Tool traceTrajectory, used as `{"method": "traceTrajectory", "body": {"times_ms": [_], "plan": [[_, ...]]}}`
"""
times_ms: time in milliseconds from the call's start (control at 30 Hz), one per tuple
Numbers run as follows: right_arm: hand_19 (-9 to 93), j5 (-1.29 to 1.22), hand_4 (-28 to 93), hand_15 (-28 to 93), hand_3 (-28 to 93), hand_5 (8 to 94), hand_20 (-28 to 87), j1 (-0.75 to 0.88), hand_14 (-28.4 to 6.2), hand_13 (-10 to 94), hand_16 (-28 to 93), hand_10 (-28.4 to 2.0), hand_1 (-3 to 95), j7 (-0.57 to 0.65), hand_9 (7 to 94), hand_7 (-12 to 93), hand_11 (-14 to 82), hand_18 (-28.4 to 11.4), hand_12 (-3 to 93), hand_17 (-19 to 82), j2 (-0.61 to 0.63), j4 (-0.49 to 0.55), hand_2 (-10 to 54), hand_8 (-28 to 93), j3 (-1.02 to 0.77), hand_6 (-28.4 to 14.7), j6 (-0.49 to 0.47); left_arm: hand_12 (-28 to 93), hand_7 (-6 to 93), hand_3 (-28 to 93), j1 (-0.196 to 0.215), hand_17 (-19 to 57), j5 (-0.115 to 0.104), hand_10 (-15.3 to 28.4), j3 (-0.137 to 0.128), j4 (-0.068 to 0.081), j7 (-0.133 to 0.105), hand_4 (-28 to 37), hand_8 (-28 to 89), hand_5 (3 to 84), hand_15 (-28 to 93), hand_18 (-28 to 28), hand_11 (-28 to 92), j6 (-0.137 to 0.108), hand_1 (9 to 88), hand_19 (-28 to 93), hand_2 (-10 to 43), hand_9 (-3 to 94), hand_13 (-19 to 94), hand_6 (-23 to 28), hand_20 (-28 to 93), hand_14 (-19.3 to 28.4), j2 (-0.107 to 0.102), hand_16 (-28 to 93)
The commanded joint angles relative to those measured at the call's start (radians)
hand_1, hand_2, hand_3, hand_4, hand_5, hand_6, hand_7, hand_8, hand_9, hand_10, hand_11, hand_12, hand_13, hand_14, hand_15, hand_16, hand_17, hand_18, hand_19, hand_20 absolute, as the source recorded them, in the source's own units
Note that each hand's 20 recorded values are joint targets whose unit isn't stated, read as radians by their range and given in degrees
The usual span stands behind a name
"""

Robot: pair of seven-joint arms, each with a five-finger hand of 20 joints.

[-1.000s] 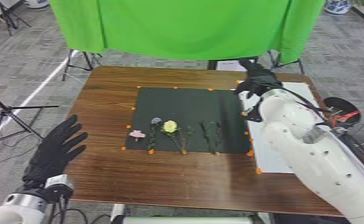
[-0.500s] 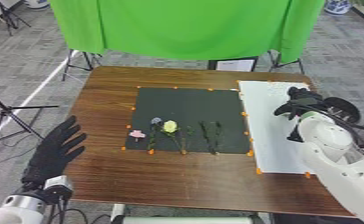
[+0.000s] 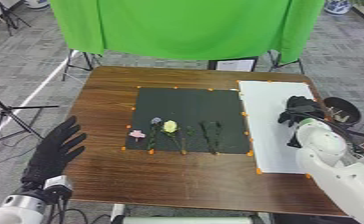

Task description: Arrange flowers

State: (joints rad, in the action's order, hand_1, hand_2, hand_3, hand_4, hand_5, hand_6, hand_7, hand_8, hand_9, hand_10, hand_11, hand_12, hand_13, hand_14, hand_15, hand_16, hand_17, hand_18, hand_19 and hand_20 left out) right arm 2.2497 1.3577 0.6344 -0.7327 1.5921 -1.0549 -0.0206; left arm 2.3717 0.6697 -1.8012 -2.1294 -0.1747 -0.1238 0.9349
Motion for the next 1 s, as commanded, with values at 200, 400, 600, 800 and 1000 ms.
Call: {"method": "traceTrajectory", "body": {"times_ms": [200,400,600,800,1000], "plan": [[90,-0.005,-28,62,83,73.3,53,0.018,-3.5,81,31,-4.4,50.7,-0.144,91.6,42,12.6,-20.0,45.0,39,-0.005,0.075,-9.5,-1,0.007,2.2,0.231,20,17.2,69,0.014,-14.0,0.003,10.3,-0.011,-0.003,0.007,-25.0,-9,23.8,24,21.4,14,0.007,25.7,35,-1.0,17.7,14,3.0,11,13.6,0.000,4],[90,-0.053,-28,62,85,74.3,53,-0.075,-3.5,81,32,-4.5,50.0,-0.220,92.1,41,11.9,-20.0,45.9,39,-0.073,0.187,-9.5,-1,0.087,2.2,0.227,20,17.3,70,-0.005,-13.9,0.002,10.3,0.007,0.005,0.017,-25.0,-9,23.8,25,21.4,14,0.012,25.7,35,-1.1,17.7,14,3.0,11,13.6,-0.001,4],[90,-0.079,-28,62,85,74.4,53,-0.118,-3.5,81,32,-4.6,49.4,-0.282,92.3,41,11.6,-20.0,46.4,39,-0.159,0.241,-9.5,-1,0.171,2.2,0.158,20,17.3,70,-0.016,-14.0,0.005,10.3,0.015,0.006,0.021,-25.1,-9,23.7,24,21.3,14,0.015,25.7,35,-1.0,17.5,14,3.0,10,13.5,-0.004,4],[90,-0.063,-28,62,85,74.2,54,-0.136,-3.6,81,32,-4.8,48.8,-0.287,92.1,41,11.4,-20.0,46.5,39,-0.223,0.193,-9.5,0,0.249,2.3,0.119,20,17.3,70,-0.011,-14.0,0.005,10.4,0.013,0.005,0.021,-25.1,-9,23.7,24,21.3,14,0.014,25.7,35,-0.9,17.6,14,3.0,11,13.6,-0.002,4],[90,-0.038,-28,62,85,74.0,54,-0.138,-3.6,80,32,-4.7,48.9,-0.284,91.8,41,11.4,-19.9,46.6,38,-0.265,0.130,-9.5,0,0.292,2.2,0.086,20,17.3,69,0.003,-14.0,0.004,10.4,0.005,0.000,0.014,-25.0,-9,23.6,24,21.3,14,0.004,25.6,35,-0.8,17.5,14,3.0,11,13.6,0.003,4]]}}
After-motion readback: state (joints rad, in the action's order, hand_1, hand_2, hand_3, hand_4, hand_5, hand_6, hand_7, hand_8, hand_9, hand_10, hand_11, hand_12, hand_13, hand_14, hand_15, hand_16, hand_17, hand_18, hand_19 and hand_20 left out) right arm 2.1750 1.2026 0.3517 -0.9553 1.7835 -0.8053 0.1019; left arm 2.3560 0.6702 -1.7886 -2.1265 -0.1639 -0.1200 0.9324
